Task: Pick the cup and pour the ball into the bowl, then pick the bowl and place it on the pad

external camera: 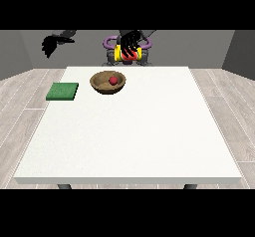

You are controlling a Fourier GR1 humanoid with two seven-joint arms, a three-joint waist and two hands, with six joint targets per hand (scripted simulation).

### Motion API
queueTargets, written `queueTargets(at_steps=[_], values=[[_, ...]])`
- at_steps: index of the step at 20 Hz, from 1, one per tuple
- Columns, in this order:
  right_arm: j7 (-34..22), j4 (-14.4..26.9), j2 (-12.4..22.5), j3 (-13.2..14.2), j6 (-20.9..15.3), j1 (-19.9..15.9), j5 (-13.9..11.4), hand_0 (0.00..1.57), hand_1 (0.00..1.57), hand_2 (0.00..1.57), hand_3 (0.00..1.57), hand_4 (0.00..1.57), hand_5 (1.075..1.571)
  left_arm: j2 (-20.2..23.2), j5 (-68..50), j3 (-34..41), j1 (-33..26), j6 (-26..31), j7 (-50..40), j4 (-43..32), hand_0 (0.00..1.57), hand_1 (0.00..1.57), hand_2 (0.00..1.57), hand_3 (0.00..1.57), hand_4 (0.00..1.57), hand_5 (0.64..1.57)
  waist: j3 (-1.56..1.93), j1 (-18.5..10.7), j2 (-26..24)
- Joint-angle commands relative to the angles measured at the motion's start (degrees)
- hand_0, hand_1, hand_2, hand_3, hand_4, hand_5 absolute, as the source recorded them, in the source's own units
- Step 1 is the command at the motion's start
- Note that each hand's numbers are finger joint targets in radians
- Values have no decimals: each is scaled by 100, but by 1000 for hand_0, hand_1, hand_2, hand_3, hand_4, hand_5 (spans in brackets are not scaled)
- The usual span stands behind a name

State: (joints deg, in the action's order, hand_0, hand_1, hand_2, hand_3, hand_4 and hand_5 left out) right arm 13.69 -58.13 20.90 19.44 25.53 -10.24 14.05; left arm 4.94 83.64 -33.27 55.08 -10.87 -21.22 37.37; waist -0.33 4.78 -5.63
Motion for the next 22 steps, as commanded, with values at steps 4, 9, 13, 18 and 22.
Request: queueTargets(at_steps=[4,9,13,18,22], values=[[-127,-184,-297,-35,-396,121,-37,0,0,0,0,225,1565,-285,-2403,2090,-948,-1369,179,891,1023,1023,1257,941,1391,1300,-54,-474,50],[-38,-379,-699,-264,-553,-174,-90,0,0,0,0,331,1568,-486,-4704,2882,-1774,-1976,787,1689,0,0,0,0,0,1541,-109,-189,800],[87,-565,-1123,-544,-1064,-173,-449,0,0,0,0,297,1571,-491,-6412,2905,-2446,-1598,1966,2363,0,0,0,0,0,1560,-51,-256,881],[67,-568,-1921,-702,-2279,-437,-809,0,0,0,0,295,1570,-493,-7427,2856,-3033,-543,3284,2704,0,0,0,0,0,1565,12,-921,1177],[526,-331,-2073,-838,-2606,-343,-782,0,0,0,0,324,1569,-330,-7687,3061,-3258,130,3869,2710,0,0,0,0,0,1563,30,-1045,1289]])
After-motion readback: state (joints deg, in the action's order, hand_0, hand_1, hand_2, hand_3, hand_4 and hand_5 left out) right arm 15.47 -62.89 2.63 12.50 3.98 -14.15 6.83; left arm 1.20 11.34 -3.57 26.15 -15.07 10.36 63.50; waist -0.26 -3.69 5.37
